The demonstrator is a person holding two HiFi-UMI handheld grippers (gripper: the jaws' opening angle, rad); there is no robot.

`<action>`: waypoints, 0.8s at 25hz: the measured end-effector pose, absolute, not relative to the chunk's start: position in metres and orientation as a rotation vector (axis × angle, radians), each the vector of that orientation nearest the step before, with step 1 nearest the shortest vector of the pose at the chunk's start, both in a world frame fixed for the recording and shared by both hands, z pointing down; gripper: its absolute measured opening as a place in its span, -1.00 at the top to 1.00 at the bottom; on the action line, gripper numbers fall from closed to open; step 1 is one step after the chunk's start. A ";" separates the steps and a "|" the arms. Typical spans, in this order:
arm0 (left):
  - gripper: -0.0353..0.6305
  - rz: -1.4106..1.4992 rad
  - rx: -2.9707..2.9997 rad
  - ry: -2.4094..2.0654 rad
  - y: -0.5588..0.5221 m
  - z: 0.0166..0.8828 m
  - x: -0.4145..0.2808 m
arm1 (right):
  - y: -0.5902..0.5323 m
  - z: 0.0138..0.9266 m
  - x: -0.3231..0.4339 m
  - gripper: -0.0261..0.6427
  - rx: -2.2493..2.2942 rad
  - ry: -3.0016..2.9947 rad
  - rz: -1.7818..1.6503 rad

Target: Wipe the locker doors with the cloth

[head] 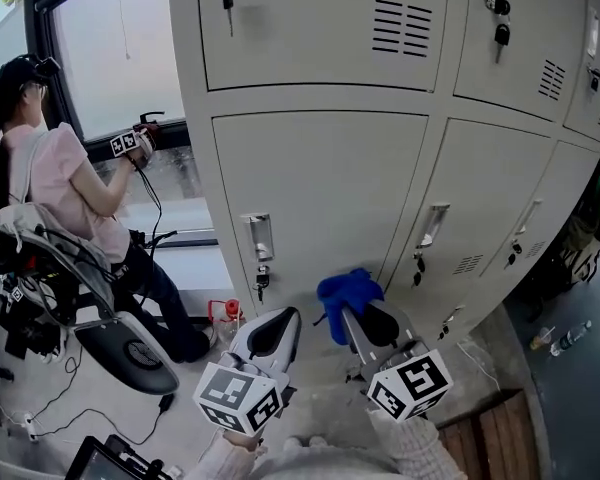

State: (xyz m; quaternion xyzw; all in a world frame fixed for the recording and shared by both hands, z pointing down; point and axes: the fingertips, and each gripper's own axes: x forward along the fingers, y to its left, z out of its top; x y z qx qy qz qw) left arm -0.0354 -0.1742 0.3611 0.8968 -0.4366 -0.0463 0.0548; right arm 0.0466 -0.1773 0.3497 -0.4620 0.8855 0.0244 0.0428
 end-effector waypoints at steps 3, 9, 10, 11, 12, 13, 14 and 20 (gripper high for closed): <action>0.89 -0.166 2.684 -1.328 -0.177 0.366 -0.040 | -0.176 0.351 0.045 0.75 -1.409 2.730 0.083; 0.89 -0.180 2.667 -1.328 -0.180 0.369 -0.036 | -0.173 0.355 0.042 0.75 -1.390 2.763 0.077; 0.89 -0.186 2.661 -1.330 -0.181 0.369 -0.037 | -0.173 0.356 0.041 0.75 -1.389 2.767 0.075; 0.89 -0.193 2.655 -1.333 -0.182 0.368 -0.037 | -0.173 0.357 0.040 0.75 -1.386 2.773 0.071; 0.89 -0.198 2.653 -1.334 -0.183 0.368 -0.037 | -0.173 0.359 0.039 0.75 -1.382 2.779 0.067; 0.89 -0.198 2.652 -1.335 -0.183 0.367 -0.037 | -0.173 0.361 0.037 0.75 -1.376 2.786 0.063; 0.89 -0.196 2.653 -1.334 -0.183 0.367 -0.037 | -0.172 0.362 0.036 0.75 -1.368 2.793 0.058; 0.89 -0.158 2.673 -1.329 -0.181 0.371 -0.034 | -0.174 0.368 0.035 0.75 -1.353 2.820 0.046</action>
